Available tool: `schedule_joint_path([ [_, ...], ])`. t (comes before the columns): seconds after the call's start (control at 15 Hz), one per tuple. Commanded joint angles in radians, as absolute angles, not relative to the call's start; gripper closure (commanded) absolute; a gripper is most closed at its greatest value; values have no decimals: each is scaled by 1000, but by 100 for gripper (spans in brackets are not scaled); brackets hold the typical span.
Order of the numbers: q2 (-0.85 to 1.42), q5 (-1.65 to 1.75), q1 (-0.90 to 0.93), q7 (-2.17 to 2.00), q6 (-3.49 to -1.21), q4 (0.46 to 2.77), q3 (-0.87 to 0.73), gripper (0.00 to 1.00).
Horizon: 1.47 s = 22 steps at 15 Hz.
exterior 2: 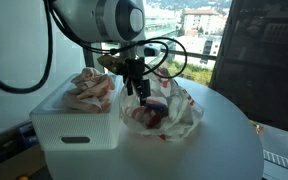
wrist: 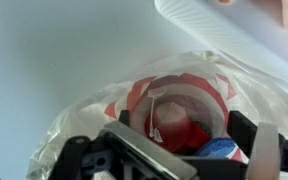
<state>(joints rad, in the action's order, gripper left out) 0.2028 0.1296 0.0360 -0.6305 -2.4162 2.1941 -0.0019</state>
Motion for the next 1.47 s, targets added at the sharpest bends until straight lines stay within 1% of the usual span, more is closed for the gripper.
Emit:
schedule_joint_path([
  [0.0, 286, 99, 47, -685, -2532, 2151, -36, 0],
  [0.4, 344, 72, 34, -653, -2604, 2072, -91, 0],
  [0.73, 474, -110, -6, -539, -2622, 1962, -46, 0],
  [1.13, 633, -151, 14, -496, -2639, 1821, -77, 0],
  [1.27, 670, -150, 12, -492, -2627, 1782, -84, 0],
  [1.4, 683, -186, -8, -481, -2551, 1757, -58, 0],
])
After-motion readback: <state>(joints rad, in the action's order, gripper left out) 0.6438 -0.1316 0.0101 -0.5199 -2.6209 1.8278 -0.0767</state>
